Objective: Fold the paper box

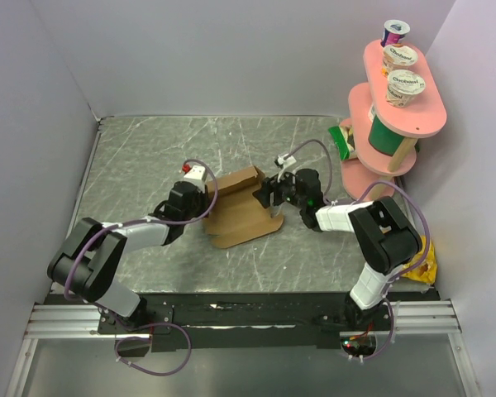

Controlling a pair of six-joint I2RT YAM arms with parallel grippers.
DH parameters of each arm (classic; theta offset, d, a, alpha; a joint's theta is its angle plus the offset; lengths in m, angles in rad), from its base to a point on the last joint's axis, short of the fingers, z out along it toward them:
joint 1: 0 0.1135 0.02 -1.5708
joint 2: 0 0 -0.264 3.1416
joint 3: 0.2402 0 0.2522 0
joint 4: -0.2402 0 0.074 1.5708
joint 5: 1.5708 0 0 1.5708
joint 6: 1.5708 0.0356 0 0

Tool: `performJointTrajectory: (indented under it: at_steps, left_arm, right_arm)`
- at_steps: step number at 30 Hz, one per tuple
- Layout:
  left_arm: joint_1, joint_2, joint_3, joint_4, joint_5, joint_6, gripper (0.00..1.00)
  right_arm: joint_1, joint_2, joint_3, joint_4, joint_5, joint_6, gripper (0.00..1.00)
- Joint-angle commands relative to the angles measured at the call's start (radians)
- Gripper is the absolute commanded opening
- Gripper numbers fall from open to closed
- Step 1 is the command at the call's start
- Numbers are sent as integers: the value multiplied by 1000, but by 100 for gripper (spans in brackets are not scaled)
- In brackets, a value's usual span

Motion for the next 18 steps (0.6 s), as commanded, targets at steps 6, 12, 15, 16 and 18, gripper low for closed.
performJointTrajectory:
  at_steps: [6,12,15,16,18]
  left_arm:
    - [16,-7,95,-129,-2,-76,24]
    - [42,-85,92,-157,47,-85,23]
    - [55,-142,66,-148,93,-75,24]
    - [58,-177,51,-148,108,-76,24]
    - [75,-209,39,-155,136,-70,24]
  right_arm:
    - [0,-301,-84,-196,-101,23,88]
    - [-9,-614,-98,-502,-67,6,100]
    - [-33,-697,-72,-628,-48,4,95]
    - [-44,-713,-60,-659,-45,11,93]
    - [-88,-730,-78,-676,-74,33,87]
